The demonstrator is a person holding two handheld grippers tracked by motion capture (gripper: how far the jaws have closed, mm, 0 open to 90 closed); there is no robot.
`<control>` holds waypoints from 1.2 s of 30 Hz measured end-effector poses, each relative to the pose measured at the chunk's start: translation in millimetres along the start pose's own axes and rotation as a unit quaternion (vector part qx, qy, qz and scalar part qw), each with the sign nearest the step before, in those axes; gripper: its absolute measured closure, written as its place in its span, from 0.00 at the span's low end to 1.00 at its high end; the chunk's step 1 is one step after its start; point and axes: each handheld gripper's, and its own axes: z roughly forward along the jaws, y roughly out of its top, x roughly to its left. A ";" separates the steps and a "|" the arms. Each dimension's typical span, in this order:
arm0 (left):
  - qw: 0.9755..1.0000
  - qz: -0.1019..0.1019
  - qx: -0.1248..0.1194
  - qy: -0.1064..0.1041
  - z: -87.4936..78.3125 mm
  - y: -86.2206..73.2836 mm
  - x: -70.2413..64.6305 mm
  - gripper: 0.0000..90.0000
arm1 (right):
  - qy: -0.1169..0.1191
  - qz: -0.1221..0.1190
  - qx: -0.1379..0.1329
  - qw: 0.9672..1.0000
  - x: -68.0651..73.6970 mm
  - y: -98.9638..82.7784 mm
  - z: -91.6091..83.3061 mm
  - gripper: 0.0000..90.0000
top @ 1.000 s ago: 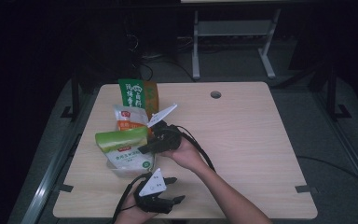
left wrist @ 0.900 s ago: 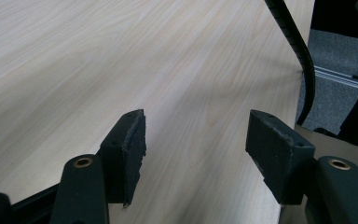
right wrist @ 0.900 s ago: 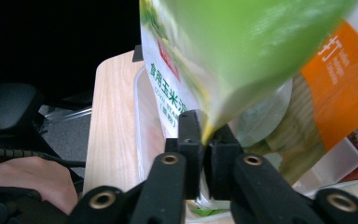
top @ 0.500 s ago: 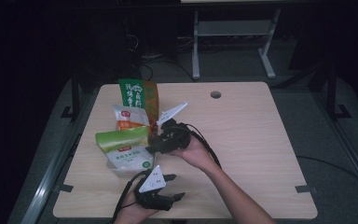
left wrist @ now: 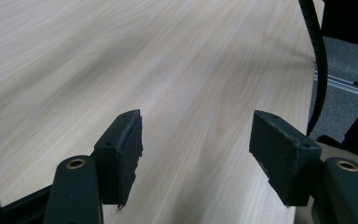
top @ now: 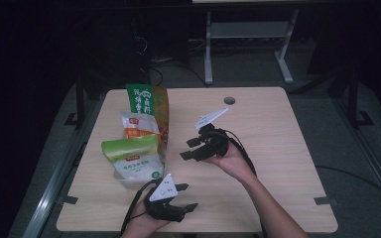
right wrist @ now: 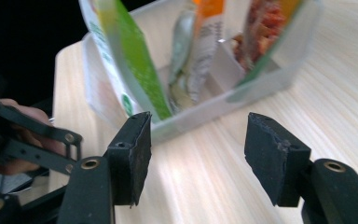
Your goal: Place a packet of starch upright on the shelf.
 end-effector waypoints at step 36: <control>1.000 -0.006 -0.003 0.009 -3.9 1.9 8.3 0.37 | -0.079 0.054 0.008 0.995 -28.3 -63.7 -60.8 0.36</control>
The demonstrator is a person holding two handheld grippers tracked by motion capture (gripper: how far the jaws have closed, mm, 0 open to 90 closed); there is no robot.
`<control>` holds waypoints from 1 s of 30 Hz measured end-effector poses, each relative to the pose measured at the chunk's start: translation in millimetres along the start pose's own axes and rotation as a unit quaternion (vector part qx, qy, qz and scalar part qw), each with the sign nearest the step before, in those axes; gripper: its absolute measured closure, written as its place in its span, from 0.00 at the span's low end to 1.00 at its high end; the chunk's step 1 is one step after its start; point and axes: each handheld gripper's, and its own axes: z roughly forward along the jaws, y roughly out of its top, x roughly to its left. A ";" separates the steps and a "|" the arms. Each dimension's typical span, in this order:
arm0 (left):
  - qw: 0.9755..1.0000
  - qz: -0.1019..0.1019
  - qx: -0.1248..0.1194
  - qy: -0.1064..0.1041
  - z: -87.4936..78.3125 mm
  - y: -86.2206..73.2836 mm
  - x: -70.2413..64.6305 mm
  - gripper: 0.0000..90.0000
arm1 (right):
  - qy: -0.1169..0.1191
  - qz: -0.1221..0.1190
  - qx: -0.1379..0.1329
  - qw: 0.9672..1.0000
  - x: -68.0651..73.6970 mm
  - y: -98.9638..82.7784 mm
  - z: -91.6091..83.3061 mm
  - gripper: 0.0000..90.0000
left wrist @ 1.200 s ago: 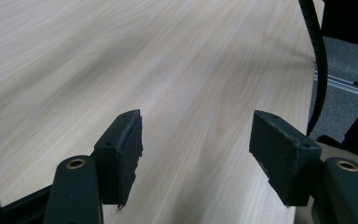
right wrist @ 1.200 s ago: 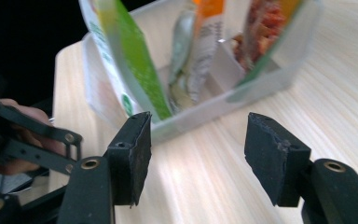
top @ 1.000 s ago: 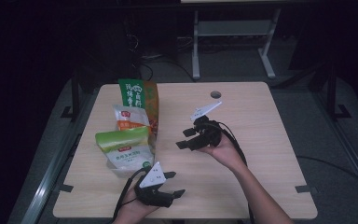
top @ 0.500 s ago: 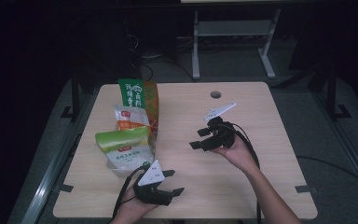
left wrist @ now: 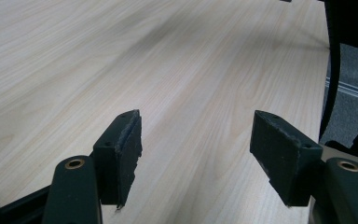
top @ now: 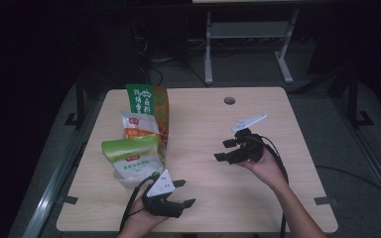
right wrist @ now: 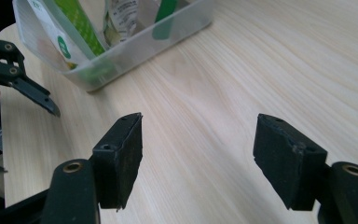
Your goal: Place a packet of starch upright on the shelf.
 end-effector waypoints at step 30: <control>1.000 0.001 0.003 -0.002 2.1 -0.8 -0.3 0.37 | -0.027 0.058 -0.015 0.998 -15.3 -66.7 -36.5 0.33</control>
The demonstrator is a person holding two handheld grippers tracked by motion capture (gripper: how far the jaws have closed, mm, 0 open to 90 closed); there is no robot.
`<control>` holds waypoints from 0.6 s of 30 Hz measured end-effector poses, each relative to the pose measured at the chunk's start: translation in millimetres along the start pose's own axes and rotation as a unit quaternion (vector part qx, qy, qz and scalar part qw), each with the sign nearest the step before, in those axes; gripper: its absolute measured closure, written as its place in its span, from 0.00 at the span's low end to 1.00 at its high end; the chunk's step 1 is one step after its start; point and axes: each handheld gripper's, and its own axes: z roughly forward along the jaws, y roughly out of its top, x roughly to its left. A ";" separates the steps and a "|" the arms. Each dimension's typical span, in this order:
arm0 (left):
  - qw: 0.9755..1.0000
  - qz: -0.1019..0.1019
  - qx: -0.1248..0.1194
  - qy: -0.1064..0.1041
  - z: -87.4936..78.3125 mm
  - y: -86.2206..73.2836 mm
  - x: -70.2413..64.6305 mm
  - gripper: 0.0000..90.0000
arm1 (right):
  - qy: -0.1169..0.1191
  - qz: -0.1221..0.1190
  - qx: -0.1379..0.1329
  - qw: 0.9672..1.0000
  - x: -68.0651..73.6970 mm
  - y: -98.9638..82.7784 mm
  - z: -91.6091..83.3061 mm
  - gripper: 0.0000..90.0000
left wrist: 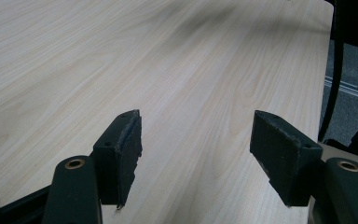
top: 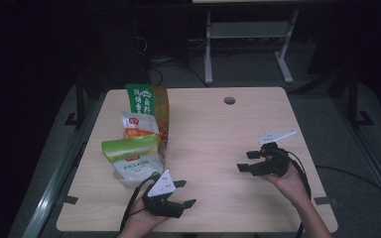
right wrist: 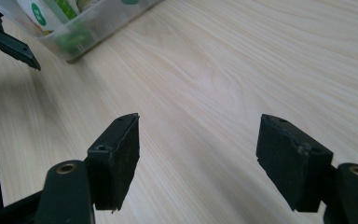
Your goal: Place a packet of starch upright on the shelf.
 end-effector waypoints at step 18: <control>1.000 -0.002 0.001 -0.003 1.6 -0.3 -1.2 0.38 | -0.019 0.023 -0.011 0.999 -1.5 -42.1 -18.0 0.32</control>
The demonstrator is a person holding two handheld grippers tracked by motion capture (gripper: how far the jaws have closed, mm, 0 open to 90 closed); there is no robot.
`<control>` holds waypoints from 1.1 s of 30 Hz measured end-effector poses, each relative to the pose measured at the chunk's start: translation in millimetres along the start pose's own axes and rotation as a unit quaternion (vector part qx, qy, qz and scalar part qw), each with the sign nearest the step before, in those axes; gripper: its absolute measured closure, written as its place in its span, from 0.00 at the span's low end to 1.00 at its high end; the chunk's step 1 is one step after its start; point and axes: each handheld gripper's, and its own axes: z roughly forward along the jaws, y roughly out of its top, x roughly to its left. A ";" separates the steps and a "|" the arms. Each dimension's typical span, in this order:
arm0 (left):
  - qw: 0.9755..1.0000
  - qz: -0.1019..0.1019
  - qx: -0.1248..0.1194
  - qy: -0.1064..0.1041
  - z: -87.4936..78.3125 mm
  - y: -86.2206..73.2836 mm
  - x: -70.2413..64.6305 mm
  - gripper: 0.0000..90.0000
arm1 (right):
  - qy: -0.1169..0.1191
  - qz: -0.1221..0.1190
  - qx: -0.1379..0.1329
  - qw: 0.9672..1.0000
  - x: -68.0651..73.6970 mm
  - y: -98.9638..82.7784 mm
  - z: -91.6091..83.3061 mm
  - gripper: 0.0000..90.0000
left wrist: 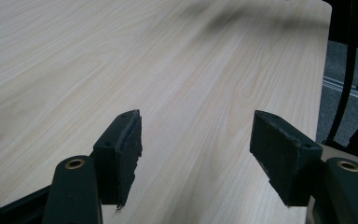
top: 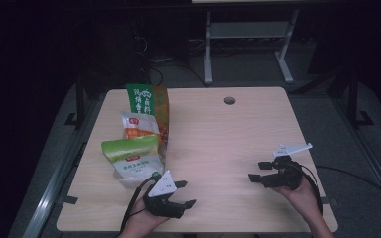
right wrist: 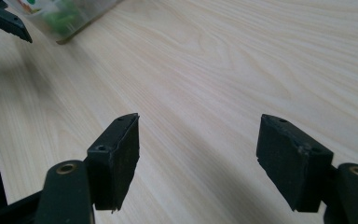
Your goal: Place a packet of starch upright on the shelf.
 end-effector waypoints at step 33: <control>1.000 0.007 0.004 -0.011 4.3 0.2 -3.7 0.38 | -0.026 0.015 -0.015 0.999 7.2 -47.6 -23.9 0.32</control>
